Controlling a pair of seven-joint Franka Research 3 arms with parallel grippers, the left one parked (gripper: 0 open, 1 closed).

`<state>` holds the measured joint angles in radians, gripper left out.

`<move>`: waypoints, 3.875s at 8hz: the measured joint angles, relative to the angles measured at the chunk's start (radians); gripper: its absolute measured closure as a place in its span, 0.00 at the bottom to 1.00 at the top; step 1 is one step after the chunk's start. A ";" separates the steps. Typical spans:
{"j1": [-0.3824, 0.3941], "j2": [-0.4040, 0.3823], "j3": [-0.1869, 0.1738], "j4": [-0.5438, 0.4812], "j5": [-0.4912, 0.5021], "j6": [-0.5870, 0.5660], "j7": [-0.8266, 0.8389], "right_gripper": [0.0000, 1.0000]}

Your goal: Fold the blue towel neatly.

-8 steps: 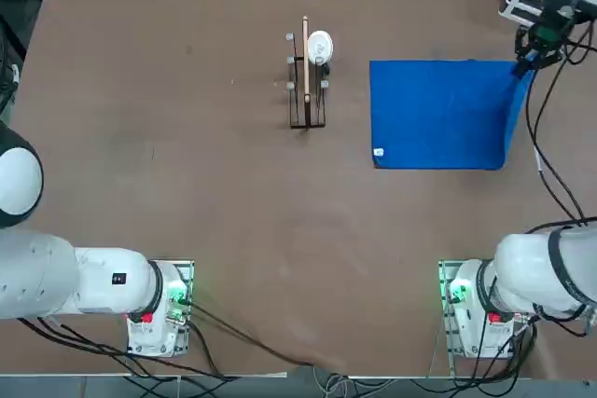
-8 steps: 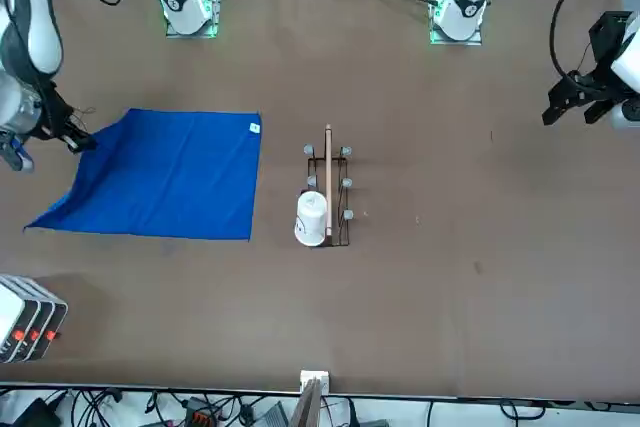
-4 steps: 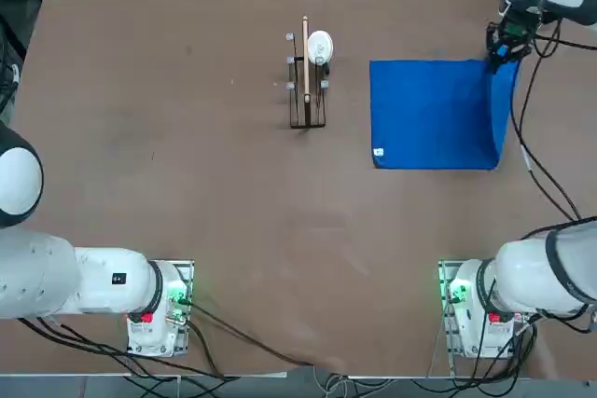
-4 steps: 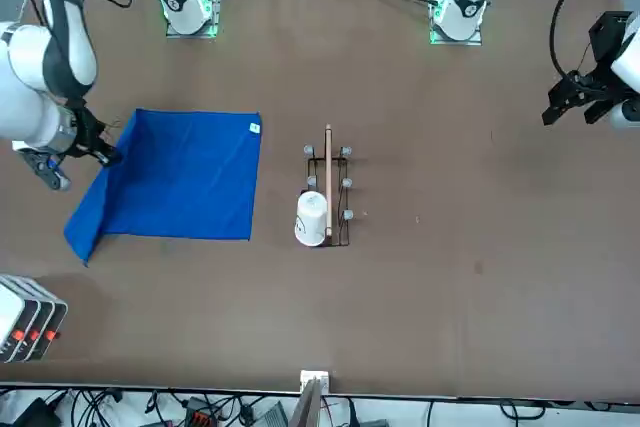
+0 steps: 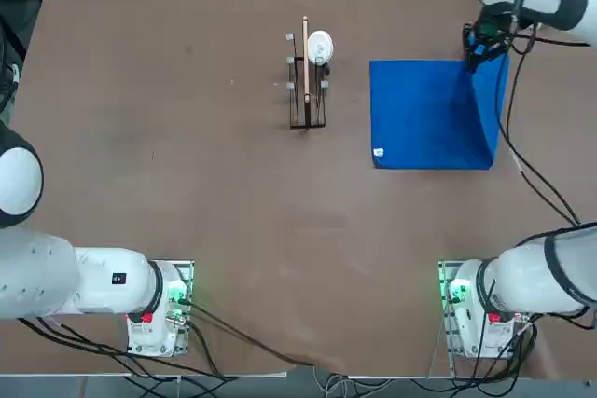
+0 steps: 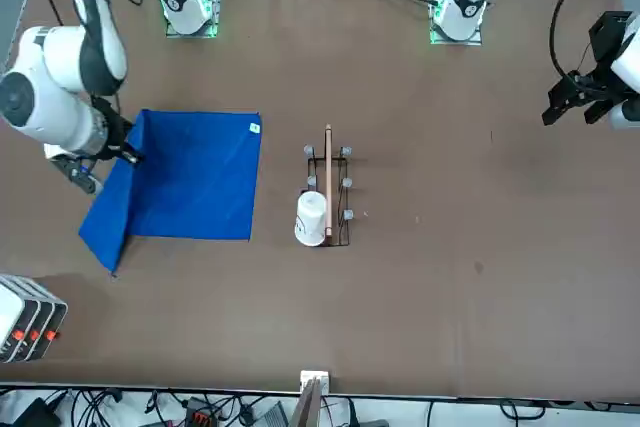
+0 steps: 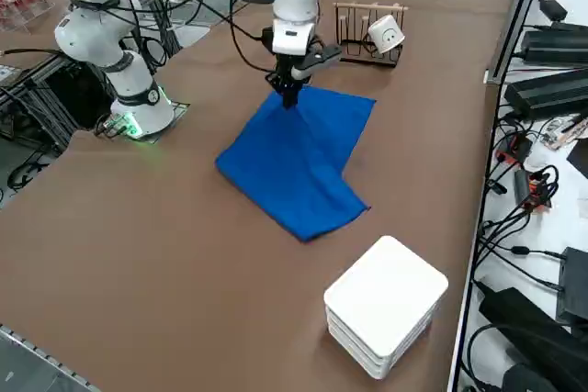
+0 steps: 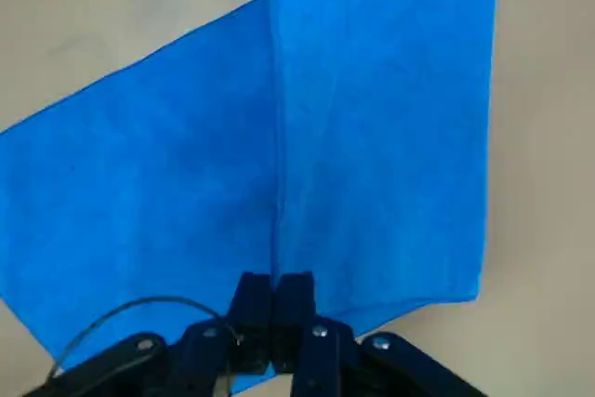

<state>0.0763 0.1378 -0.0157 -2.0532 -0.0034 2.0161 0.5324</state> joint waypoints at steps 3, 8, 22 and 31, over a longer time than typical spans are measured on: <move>0.133 -0.003 0.000 0.005 0.000 -0.072 0.009 0.98; 0.295 -0.021 -0.001 0.011 0.000 -0.141 0.025 0.98; 0.572 0.097 -0.002 0.010 0.036 -0.114 0.084 0.98; 0.663 0.194 -0.001 0.010 0.042 -0.088 0.114 0.98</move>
<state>0.7390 0.3313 -0.0168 -2.0430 0.0390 1.9284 0.6464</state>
